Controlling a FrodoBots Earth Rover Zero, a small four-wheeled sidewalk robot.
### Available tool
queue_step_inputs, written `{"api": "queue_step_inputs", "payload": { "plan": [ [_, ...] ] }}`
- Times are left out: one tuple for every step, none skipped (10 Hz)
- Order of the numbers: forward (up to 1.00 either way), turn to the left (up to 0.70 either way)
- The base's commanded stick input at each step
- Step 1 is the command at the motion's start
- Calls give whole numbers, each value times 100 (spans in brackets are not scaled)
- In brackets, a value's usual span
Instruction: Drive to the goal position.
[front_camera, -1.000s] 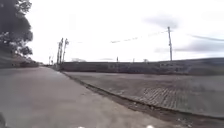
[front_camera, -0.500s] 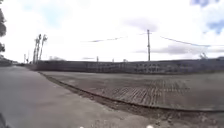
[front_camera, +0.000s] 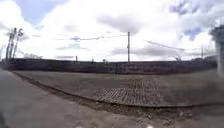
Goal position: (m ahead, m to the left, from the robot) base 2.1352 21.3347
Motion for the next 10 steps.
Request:
{"api": "queue_step_inputs", "payload": {
  "plan": [
    [0, -45],
    [0, -45],
    [0, -45],
    [0, -45],
    [0, -45],
    [0, -45],
    [0, -45],
    [0, -45],
    [0, -28],
    [0, -4]
  ]
}}
